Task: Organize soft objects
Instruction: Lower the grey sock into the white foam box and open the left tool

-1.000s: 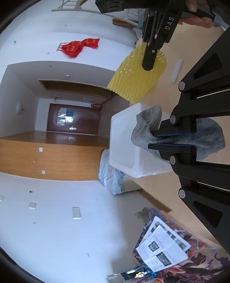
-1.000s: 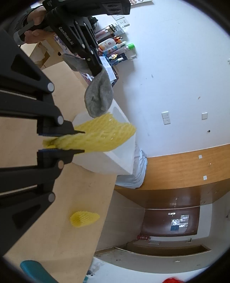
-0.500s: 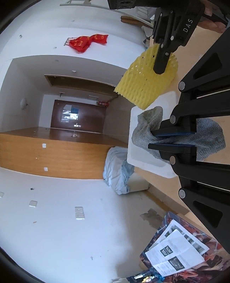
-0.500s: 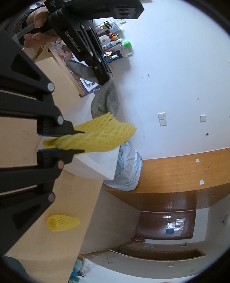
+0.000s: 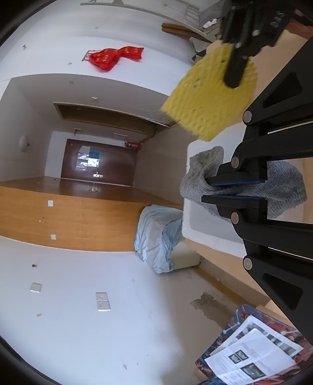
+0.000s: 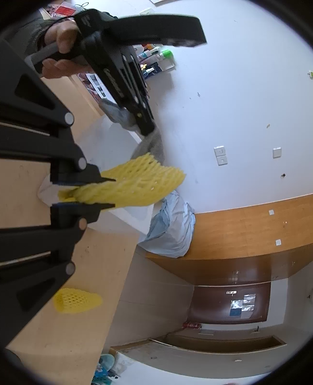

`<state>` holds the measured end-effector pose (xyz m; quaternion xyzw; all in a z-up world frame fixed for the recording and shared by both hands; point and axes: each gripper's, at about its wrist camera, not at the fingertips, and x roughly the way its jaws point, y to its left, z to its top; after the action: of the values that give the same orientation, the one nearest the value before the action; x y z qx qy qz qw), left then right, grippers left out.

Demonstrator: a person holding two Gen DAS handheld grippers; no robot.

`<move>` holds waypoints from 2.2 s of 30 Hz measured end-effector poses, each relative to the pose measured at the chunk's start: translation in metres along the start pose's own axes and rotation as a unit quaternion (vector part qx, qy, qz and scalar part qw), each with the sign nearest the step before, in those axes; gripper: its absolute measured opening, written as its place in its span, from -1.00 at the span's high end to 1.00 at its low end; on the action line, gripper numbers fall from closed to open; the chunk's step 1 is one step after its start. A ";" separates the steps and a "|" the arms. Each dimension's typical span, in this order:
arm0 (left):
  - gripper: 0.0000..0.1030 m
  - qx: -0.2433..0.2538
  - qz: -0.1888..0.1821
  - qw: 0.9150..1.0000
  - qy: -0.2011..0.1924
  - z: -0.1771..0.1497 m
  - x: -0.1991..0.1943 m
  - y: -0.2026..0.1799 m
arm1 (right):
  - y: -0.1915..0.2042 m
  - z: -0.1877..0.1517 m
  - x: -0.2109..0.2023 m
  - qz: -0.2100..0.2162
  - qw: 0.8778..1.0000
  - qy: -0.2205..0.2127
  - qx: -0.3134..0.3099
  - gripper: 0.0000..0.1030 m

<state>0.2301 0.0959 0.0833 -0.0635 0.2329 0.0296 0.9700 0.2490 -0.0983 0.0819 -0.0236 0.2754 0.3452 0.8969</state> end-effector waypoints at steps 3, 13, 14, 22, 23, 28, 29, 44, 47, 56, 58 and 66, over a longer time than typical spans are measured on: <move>0.87 0.001 0.001 1.000 0.001 0.003 0.011 -0.002 | -0.002 -0.002 -0.002 -0.003 1.000 0.002 -0.001 0.76; 0.87 -0.014 -0.010 0.998 0.053 -0.001 0.050 0.007 | -0.005 -0.002 -0.006 -0.007 1.000 0.003 0.005 0.76; 0.87 -0.015 -0.011 0.998 0.052 -0.001 0.050 0.007 | -0.003 0.000 -0.005 -0.007 1.000 0.004 0.004 0.76; 0.85 -0.011 -0.009 0.999 0.050 -0.004 0.043 0.009 | -0.004 0.002 -0.005 -0.003 1.000 0.005 0.004 0.76; 0.85 -0.010 -0.009 0.999 0.050 -0.005 0.042 0.009 | -0.004 0.002 -0.005 -0.002 1.000 0.004 0.003 0.76; 0.83 0.001 0.004 0.999 0.051 -0.008 0.038 0.006 | -0.003 0.003 -0.002 0.001 1.000 0.005 0.001 0.76; 0.83 0.000 0.002 0.999 0.052 -0.008 0.038 0.006 | -0.003 0.003 -0.001 0.002 1.000 0.005 0.001 0.76; -0.65 -0.010 0.014 1.000 0.014 -0.011 0.018 0.011 | -0.006 0.004 0.007 0.007 1.000 0.010 0.003 0.75; -0.81 -0.012 0.017 1.000 -0.003 -0.008 0.009 0.013 | -0.004 0.004 0.007 0.007 1.000 0.011 0.001 0.75; -0.86 -0.042 0.020 0.999 -0.023 -0.024 -0.025 0.032 | 0.006 0.005 0.021 0.019 0.999 0.026 -0.010 0.75; -0.86 -0.039 0.025 0.999 -0.027 -0.029 -0.032 0.036 | 0.008 0.005 0.027 0.023 0.999 0.030 -0.011 0.75; -0.89 -0.042 0.036 0.997 -0.045 -0.042 -0.061 0.045 | 0.019 0.008 0.045 0.031 0.998 0.045 -0.024 0.75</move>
<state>0.1530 0.1329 0.0690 -0.0942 0.1899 0.0771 0.9742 0.2684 -0.0541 0.0687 -0.0518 0.3080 0.3775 0.8718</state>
